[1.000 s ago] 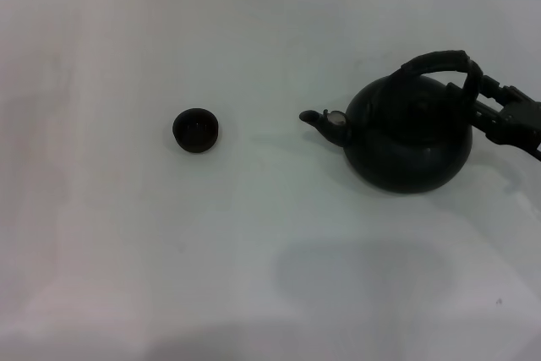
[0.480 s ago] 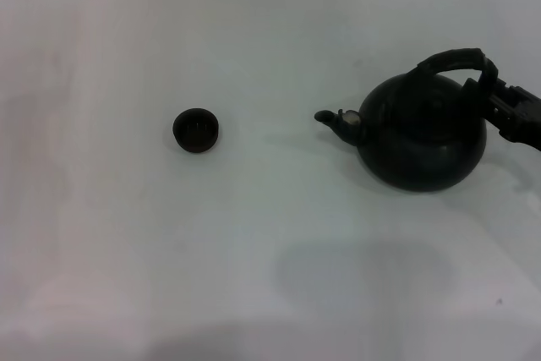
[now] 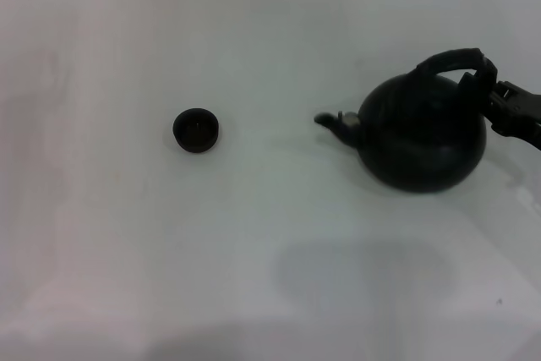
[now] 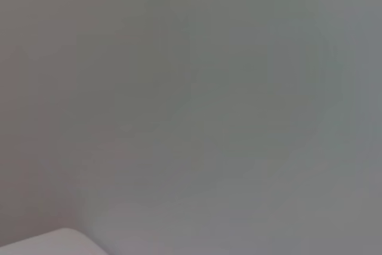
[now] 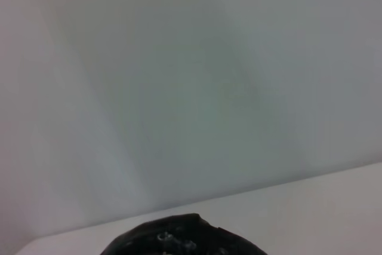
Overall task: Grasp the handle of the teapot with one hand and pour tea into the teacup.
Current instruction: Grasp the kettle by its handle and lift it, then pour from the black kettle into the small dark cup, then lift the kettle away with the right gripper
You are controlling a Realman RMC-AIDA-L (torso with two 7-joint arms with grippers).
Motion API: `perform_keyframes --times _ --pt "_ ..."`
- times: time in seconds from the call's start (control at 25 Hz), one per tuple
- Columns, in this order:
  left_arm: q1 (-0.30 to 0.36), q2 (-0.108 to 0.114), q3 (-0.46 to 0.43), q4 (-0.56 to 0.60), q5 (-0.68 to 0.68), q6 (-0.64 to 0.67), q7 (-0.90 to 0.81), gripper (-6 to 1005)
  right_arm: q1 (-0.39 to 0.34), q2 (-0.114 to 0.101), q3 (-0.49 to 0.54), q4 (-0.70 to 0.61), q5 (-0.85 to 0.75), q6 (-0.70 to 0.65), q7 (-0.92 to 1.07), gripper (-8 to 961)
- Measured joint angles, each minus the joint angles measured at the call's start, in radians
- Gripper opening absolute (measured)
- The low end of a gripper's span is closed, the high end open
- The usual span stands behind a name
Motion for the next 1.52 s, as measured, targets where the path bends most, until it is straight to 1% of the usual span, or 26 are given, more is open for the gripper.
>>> perform_keyframes --times 0.28,0.44,0.56,0.72,0.84,0.96,1.12,1.36,1.52 --pt "0.001 0.0 0.0 0.001 0.0 0.0 0.0 877 0.005 -0.008 -0.005 0.0 -0.001 -0.028 0.047 295" --pt "0.001 0.0 -0.001 0.002 0.0 0.0 0.0 877 0.006 -0.003 -0.006 -0.001 -0.002 -0.033 0.052 263" --pt "0.001 0.0 -0.017 0.002 0.0 0.0 0.0 877 0.013 0.0 -0.012 -0.006 -0.002 -0.033 0.068 247" --pt "0.002 0.0 -0.027 -0.004 0.0 0.0 0.0 877 0.05 0.003 -0.032 -0.014 -0.003 -0.033 0.082 242" --pt "0.002 0.0 -0.027 -0.005 0.0 0.0 0.001 877 0.098 0.009 -0.049 -0.016 -0.003 -0.008 0.087 237" --pt "0.002 0.0 -0.027 -0.005 0.0 0.0 0.002 876 0.158 0.011 -0.085 -0.027 0.001 0.053 0.087 237" --pt "0.001 -0.001 -0.028 -0.007 0.0 0.001 0.003 876 0.205 0.011 -0.14 -0.094 0.007 0.171 0.088 238" --pt "0.006 -0.002 -0.028 -0.007 0.0 0.001 0.004 876 0.254 0.011 -0.21 -0.189 0.002 0.33 0.091 238" --pt "0.006 -0.002 -0.028 -0.007 0.0 0.002 0.005 876 0.291 0.008 -0.281 -0.228 -0.001 0.424 0.089 239"
